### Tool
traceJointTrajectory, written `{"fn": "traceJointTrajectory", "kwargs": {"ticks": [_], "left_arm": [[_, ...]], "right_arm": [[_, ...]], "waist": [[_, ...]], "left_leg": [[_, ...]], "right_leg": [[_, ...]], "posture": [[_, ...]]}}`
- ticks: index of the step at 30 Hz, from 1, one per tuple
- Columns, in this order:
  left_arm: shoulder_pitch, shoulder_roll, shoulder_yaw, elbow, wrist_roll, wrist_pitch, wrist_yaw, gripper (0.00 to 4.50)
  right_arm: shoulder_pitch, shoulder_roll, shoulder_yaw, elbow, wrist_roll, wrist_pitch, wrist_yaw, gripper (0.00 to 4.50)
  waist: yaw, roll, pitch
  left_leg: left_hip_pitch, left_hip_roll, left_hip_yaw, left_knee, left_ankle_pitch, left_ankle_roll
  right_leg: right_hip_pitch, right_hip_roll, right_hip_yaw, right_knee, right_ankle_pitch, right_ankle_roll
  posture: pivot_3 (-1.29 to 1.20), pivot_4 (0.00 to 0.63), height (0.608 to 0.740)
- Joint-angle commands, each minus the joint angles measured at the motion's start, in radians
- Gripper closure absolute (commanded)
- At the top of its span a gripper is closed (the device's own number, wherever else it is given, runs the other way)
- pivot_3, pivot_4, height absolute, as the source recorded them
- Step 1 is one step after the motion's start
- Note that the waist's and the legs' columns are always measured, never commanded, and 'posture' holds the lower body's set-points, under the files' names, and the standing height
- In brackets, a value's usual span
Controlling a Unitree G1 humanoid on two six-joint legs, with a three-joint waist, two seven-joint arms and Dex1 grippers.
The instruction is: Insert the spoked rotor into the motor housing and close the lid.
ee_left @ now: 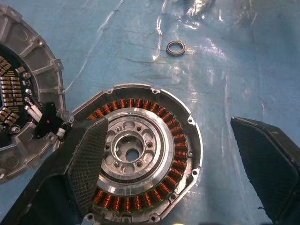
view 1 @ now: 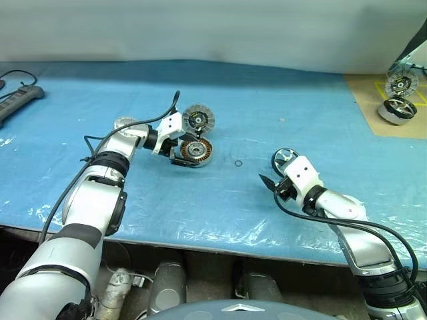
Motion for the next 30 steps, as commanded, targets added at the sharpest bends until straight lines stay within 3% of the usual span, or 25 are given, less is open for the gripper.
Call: {"fn": "traceJointTrajectory", "kwargs": {"ticks": [1, 11, 20, 25, 27, 30], "left_arm": [[0.016, 0.005, -0.029, -0.002, 0.040, -0.051, 0.000, 0.03], [0.023, -0.015, -0.083, 0.032, 0.125, -0.090, 0.092, 0.03], [0.032, -0.030, -0.127, 0.042, 0.175, -0.133, 0.106, 0.03], [0.035, -0.039, -0.140, 0.030, 0.182, -0.139, 0.085, 1.19], [0.034, -0.046, -0.140, 0.025, 0.181, -0.129, 0.084, 1.19], [0.046, -0.050, -0.147, 0.001, 0.169, -0.123, 0.008, 1.74]], "right_arm": [[0.005, 0.003, -0.014, -0.050, -0.001, -0.011, -0.009, 1.31], [0.025, 0.000, -0.021, -0.064, -0.002, -0.005, -0.017, 1.31], [0.043, 0.000, -0.019, -0.077, -0.006, 0.001, -0.024, 1.31], [0.048, 0.003, -0.016, -0.084, -0.011, 0.005, -0.029, 1.31], [0.051, 0.004, -0.015, -0.087, -0.012, 0.007, -0.033, 1.31], [0.055, 0.007, -0.014, -0.094, -0.014, 0.010, -0.039, 1.31]], "waist": [[0.000, 0.000, 0.000], [0.002, 0.000, 0.000], [0.004, 0.000, 0.000], [0.004, 0.000, 0.000], [0.003, 0.000, 0.000], [0.006, 0.000, 0.000]], "left_leg": [[0.000, 0.000, 0.000, 0.000, 0.000, 0.000], [0.003, 0.000, 0.000, 0.000, 0.000, 0.000], [0.015, 0.000, 0.000, -0.002, 0.000, 0.000], [0.018, 0.000, 0.000, -0.004, 0.000, -0.001], [0.017, -0.001, 0.000, -0.005, 0.000, -0.001], [0.017, -0.001, 0.000, -0.007, 0.000, -0.001]], "right_leg": [[0.000, 0.000, 0.000, 0.000, 0.000, 0.000], [0.003, 0.000, 0.000, 0.000, 0.000, 0.000], [0.014, 0.000, 0.000, -0.002, 0.000, 0.000], [0.016, 0.000, 0.000, -0.004, -0.001, 0.001], [0.016, 0.000, 0.000, -0.005, -0.001, 0.001], [0.016, 0.000, 0.000, -0.006, -0.001, 0.000]], "posture": [[0.00, 0.150, 0.740], [0.00, 0.150, 0.740], [0.00, 0.150, 0.740], [0.00, 0.150, 0.740], [0.00, 0.150, 0.740], [0.00, 0.150, 0.740]]}}
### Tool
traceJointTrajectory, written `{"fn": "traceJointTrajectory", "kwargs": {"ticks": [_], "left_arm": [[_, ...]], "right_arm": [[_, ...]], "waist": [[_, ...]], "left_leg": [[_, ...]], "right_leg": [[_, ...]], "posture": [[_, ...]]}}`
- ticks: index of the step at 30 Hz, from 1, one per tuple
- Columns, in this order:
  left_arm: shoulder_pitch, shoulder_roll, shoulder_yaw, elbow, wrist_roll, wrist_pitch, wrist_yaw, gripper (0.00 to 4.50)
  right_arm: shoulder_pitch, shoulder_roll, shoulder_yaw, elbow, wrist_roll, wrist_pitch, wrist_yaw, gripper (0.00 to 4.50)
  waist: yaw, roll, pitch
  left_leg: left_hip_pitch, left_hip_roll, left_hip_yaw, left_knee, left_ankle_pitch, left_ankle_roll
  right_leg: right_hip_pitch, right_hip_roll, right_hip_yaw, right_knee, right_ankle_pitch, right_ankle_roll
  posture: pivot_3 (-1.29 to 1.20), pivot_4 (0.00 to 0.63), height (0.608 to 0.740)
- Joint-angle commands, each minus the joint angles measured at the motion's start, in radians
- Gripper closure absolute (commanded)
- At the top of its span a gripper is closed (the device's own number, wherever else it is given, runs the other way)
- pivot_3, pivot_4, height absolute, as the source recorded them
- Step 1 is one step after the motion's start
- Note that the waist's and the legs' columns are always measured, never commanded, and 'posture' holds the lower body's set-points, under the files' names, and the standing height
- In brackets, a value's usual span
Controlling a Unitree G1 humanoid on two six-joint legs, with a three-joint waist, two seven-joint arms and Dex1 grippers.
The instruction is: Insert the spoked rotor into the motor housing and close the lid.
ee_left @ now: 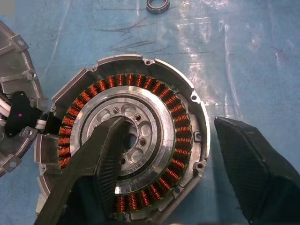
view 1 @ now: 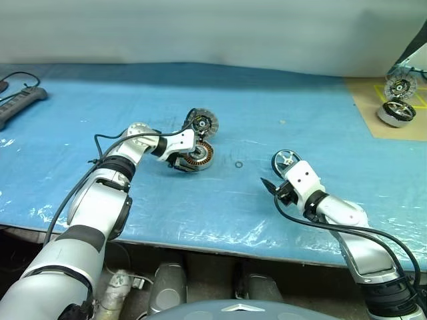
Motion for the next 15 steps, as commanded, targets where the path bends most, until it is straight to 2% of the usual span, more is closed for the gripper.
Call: {"fn": "traceJointTrajectory", "kwargs": {"ticks": [1, 3, 8, 11, 15], "left_arm": [[0.032, -0.017, -0.043, -0.007, 0.018, 0.020, -0.106, 2.08], [0.032, -0.021, -0.045, -0.017, 0.025, 0.037, -0.100, 2.35], [0.049, -0.034, -0.035, -0.118, -0.026, 0.179, -0.217, 2.35], [0.113, -0.016, -0.063, -0.283, -0.031, 0.262, -0.261, 2.35], [0.243, 0.020, -0.113, -0.584, 0.003, 0.472, -0.234, 2.35]], "right_arm": [[0.006, 0.006, -0.013, -0.057, -0.004, -0.001, -0.013, 1.31], [0.012, 0.008, -0.013, -0.059, -0.008, -0.001, -0.018, 1.31], [0.021, 0.013, -0.021, -0.068, -0.006, 0.003, -0.024, 1.31], [0.033, 0.013, -0.021, -0.073, -0.006, 0.003, -0.026, 1.31], [0.044, 0.018, -0.013, -0.086, -0.006, 0.012, -0.030, 1.31]], "waist": [[0.001, 0.000, 0.000], [0.001, 0.000, 0.000], [0.001, 0.000, 0.000], [0.000, 0.000, 0.000], [-0.003, 0.001, 0.000]], "left_leg": [[0.000, 0.000, 0.000, 0.000, 0.000, 0.000], [0.000, -0.001, 0.000, -0.001, 0.000, 0.000], [0.001, -0.001, 0.000, -0.001, 0.000, 0.000], [0.001, -0.001, 0.001, -0.003, 0.000, 0.000], [0.001, -0.001, 0.002, -0.007, 0.000, 0.000]], "right_leg": [[0.000, 0.000, 0.000, 0.000, 0.000, 0.000], [0.000, -0.001, 0.000, 0.000, 0.000, 0.000], [0.000, -0.001, 0.000, 0.000, 0.000, 0.000], [0.000, -0.001, 0.000, -0.002, 0.000, 0.000], [-0.001, -0.001, 0.000, -0.002, -0.002, -0.001]], "posture": [[0.00, 0.150, 0.740], [0.00, 0.150, 0.740], [0.00, 0.150, 0.740], [0.00, 0.150, 0.740], [0.00, 0.150, 0.740]]}}
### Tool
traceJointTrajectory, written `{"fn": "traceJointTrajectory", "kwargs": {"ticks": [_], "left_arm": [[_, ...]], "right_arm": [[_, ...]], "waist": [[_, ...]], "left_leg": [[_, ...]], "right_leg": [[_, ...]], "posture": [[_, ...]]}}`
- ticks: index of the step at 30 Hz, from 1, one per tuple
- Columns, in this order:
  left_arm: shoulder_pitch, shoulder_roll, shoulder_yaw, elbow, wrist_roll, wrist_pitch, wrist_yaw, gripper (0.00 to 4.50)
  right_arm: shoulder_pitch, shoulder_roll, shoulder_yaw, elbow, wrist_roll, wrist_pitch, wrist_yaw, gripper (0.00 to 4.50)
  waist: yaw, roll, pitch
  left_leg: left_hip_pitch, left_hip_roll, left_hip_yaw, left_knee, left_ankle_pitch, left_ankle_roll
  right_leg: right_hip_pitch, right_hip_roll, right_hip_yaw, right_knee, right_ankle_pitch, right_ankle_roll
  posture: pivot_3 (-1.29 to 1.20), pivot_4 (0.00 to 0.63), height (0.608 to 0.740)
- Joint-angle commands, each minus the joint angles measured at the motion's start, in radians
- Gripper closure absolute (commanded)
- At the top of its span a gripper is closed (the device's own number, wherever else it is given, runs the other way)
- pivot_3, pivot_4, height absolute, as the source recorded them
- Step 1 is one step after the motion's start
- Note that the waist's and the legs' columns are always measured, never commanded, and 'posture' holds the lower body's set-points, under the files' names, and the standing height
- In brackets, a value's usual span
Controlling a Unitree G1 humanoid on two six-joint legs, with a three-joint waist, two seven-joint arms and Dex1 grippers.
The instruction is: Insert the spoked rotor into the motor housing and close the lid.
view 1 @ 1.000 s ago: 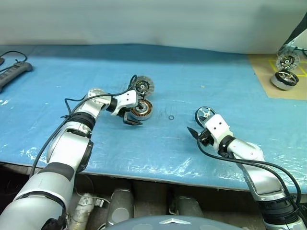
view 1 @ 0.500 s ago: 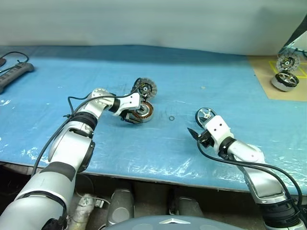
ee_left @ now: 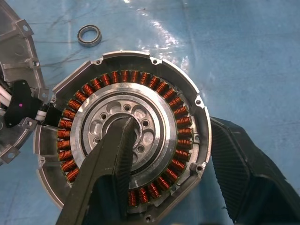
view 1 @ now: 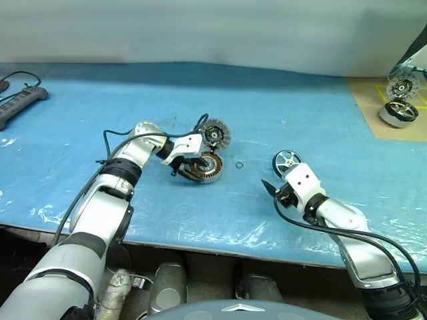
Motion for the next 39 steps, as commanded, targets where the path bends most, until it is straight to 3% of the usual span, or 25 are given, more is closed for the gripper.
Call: {"fn": "traceJointTrajectory", "kwargs": {"ticks": [1, 8, 13, 28, 33, 39], "left_arm": [[0.130, 0.029, -0.092, -0.216, 0.049, 0.198, -0.009, 2.35], [0.252, 0.073, -0.144, -0.527, 0.086, 0.484, 0.068, 2.35], [0.209, 0.064, -0.120, -0.494, 0.057, 0.615, 0.127, 2.35], [0.179, 0.130, -0.115, -0.402, -0.030, 0.441, 0.143, 2.35], [0.168, 0.107, -0.113, -0.370, -0.043, 0.458, 0.184, 0.87], [0.139, 0.118, -0.076, -0.384, -0.151, 0.513, 0.107, 0.87]], "right_arm": [[0.008, 0.007, -0.009, -0.054, 0.000, 0.003, -0.007, 1.31], [0.021, 0.017, 0.001, -0.062, 0.002, 0.010, -0.004, 1.31], [0.014, 0.014, 0.005, -0.054, -0.001, 0.006, 0.006, 1.31], [-0.033, 0.022, 0.028, -0.003, -0.016, -0.019, 0.013, 1.31], [-0.028, 0.023, 0.033, 0.005, -0.019, -0.030, 0.015, 1.31], [-0.024, 0.026, 0.025, 0.003, -0.009, -0.026, 0.020, 1.31]], "waist": [[-0.002, 0.000, 0.000], [-0.005, 0.004, -0.003], [-0.005, 0.004, -0.003], [-0.009, 0.005, -0.003], [-0.008, 0.005, -0.003], [-0.008, 0.005, -0.003]], "left_leg": [[0.001, 0.000, 0.000, -0.001, 0.000, 0.000], [0.004, 0.000, 0.003, -0.006, 0.000, 0.000], [0.005, 0.000, 0.003, -0.006, 0.000, -0.001], [0.011, 0.000, 0.004, -0.010, 0.001, -0.002], [0.009, 0.000, 0.004, -0.010, 0.001, -0.002], [0.009, 0.000, 0.004, -0.010, 0.001, -0.002]], "right_leg": [[0.000, 0.000, 0.000, 0.000, -0.001, 0.000], [0.001, 0.000, 0.001, 0.000, -0.004, 0.000], [0.001, 0.000, 0.001, 0.000, -0.004, 0.000], [0.005, 0.000, 0.002, -0.001, -0.008, 0.008], [0.004, 0.000, 0.002, -0.002, -0.006, 0.002], [0.004, 0.000, 0.002, -0.003, -0.006, 0.002]], "posture": [[0.00, 0.150, 0.740], [0.00, 0.150, 0.740], [0.00, 0.150, 0.740], [0.00, 0.150, 0.740], [0.00, 0.150, 0.740], [0.00, 0.150, 0.740]]}}
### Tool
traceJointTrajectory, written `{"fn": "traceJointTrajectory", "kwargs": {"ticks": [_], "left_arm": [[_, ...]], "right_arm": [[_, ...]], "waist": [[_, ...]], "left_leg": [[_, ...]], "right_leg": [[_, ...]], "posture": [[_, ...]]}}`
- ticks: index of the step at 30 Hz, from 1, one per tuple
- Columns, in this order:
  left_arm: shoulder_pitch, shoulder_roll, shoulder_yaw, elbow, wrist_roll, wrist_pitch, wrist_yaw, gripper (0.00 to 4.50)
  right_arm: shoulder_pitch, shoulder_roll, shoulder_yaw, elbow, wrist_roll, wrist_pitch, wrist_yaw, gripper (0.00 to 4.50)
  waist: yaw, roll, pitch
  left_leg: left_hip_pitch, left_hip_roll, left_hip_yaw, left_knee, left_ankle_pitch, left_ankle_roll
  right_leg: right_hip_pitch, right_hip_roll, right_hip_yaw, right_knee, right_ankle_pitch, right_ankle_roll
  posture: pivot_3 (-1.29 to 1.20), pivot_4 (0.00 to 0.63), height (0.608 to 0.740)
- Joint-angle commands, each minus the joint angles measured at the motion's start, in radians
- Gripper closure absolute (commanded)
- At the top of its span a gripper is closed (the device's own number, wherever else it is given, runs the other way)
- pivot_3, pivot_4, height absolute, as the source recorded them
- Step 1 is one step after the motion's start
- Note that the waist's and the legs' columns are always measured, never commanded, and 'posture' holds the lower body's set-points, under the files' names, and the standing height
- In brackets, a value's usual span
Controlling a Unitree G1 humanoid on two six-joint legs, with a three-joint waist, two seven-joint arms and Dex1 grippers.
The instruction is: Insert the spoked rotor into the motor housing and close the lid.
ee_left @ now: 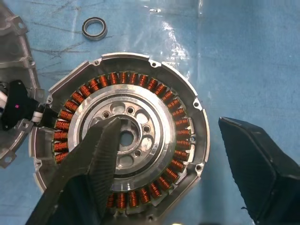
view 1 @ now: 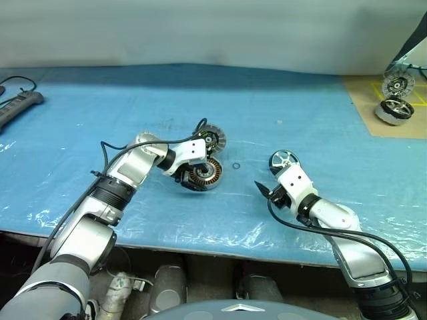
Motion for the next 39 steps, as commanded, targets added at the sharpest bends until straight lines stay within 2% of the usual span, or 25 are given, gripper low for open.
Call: {"fn": "traceJointTrajectory", "kwargs": {"ticks": [1, 7, 10, 13, 17, 20, 23, 26, 30, 32, 35, 39], "left_arm": [[0.005, 0.035, 0.016, 0.011, -0.055, 0.057, -0.066, 0.87], [0.016, 0.113, 0.044, -0.086, -0.188, 0.059, -0.225, 0.87], [0.021, 0.120, 0.055, -0.116, -0.198, 0.047, -0.192, 0.87], [0.055, 0.115, 0.086, -0.156, -0.234, 0.028, -0.160, 0.87], [0.145, 0.128, 0.184, -0.282, -0.333, 0.096, -0.096, 0.87], [0.201, 0.135, 0.269, -0.265, -0.387, 0.025, -0.076, 0.87], [0.267, 0.121, 0.348, -0.234, -0.427, -0.039, -0.036, 0.87], [0.346, 0.100, 0.408, -0.240, -0.492, 0.009, 0.014, 0.87], [0.471, 0.051, 0.414, -0.286, -0.474, -0.098, 0.094, 0.87], [0.537, 0.005, 0.419, -0.326, -0.457, -0.126, 0.194, 0.87], [0.618, -0.031, 0.431, -0.407, -0.496, -0.099, 0.261, 0.87], [0.690, -0.047, 0.454, -0.407, -0.523, -0.127, 0.292, 0.87]], "right_arm": [[0.004, 0.002, -0.015, -0.022, 0.022, -0.005, 0.014, 1.31], [0.011, 0.004, 0.000, -0.022, 0.026, -0.001, 0.033, 1.31], [-0.003, 0.016, 0.003, -0.016, 0.030, 0.000, 0.032, 1.31], [-0.013, 0.019, 0.001, -0.011, 0.038, -0.010, 0.043, 1.31], [-0.050, 0.031, 0.008, 0.003, 0.050, -0.019, 0.060, 1.31], [-0.083, 0.042, 0.011, 0.021, 0.065, -0.026, 0.074, 1.31], [-0.116, 0.057, 0.026, 0.076, 0.058, -0.041, 0.084, 1.31], [-0.174, 0.075, 0.059, 0.173, 0.035, -0.072, 0.086, 1.31], [-0.238, 0.100, 0.079, 0.249, 0.038, -0.100, 0.105, 1.31], [-0.278, 0.111, 0.097, 0.312, 0.022, -0.130, 0.106, 1.31], [-0.326, 0.135, 0.105, 0.401, 0.023, -0.159, 0.112, 1.31], [-0.356, 0.149, 0.129, 0.498, 0.007, -0.203, 0.134, 1.31]], "waist": [[0.000, 0.000, 0.000], [-0.007, -0.001, 0.000], [-0.008, -0.001, 0.000], [-0.009, -0.001, 0.000], [-0.023, -0.001, 0.001], [-0.025, -0.001, 0.001], [-0.026, -0.001, 0.001], [-0.026, -0.001, 0.001], [-0.025, -0.001, 0.001], [-0.025, -0.001, 0.001], [-0.024, -0.002, 0.001], [-0.025, -0.002, 0.001]], "left_leg": [[0.000, 0.000, 0.000, 0.000, 0.000, 0.000], [-0.015, 0.001, 0.001, 0.000, 0.002, -0.002], [-0.022, 0.000, 0.001, 0.001, 0.004, 0.000], [-0.024, 0.001, 0.000, 0.002, 0.003, 0.000], [-0.024, 0.001, 0.000, 0.004, 0.002, -0.002], [-0.023, 0.002, 0.001, 0.006, 0.002, -0.002], [-0.021, 0.002, 0.001, 0.006, 0.001, -0.001], [-0.020, 0.002, 0.001, 0.007, 0.001, -0.001], [-0.021, 0.002, 0.001, 0.007, 0.001, -0.001], [-0.021, 0.002, 0.001, 0.007, 0.001, -0.001], [-0.022, 0.003, 0.001, 0.009, 0.001, -0.001], [-0.021, 0.003, 0.001, 0.010, 0.001, -0.001]], "right_leg": [[0.000, 0.000, 0.000, 0.000, 0.000, 0.000], [-0.014, 0.001, 0.000, 0.000, 0.002, -0.003], [-0.023, 0.001, 0.000, 0.007, 0.001, -0.003], [-0.024, 0.001, -0.001, 0.008, 0.001, -0.003], [-0.024, 0.001, -0.001, 0.008, 0.001, -0.003], [-0.024, 0.001, -0.001, 0.009, 0.001, -0.004], [-0.021, 0.001, -0.001, 0.009, 0.001, -0.004], [-0.020, 0.001, -0.001, 0.009, 0.001, -0.005], [-0.021, 0.001, -0.001, 0.009, 0.001, -0.005], [-0.021, 0.001, -0.001, 0.009, 0.001, -0.005], [-0.021, 0.001, -0.001, 0.010, 0.001, -0.005], [-0.020, 0.002, -0.001, 0.011, 0.001, -0.005]], "posture": [[0.00, 0.150, 0.740], [0.00, 0.150, 0.740], [0.00, 0.150, 0.740], [0.00, 0.150, 0.740], [0.00, 0.150, 0.740], [0.00, 0.150, 0.740], [0.00, 0.150, 0.740], [0.00, 0.150, 0.740], [0.00, 0.150, 0.740], [0.00, 0.150, 0.740], [0.00, 0.150, 0.740], [0.00, 0.150, 0.740]]}}
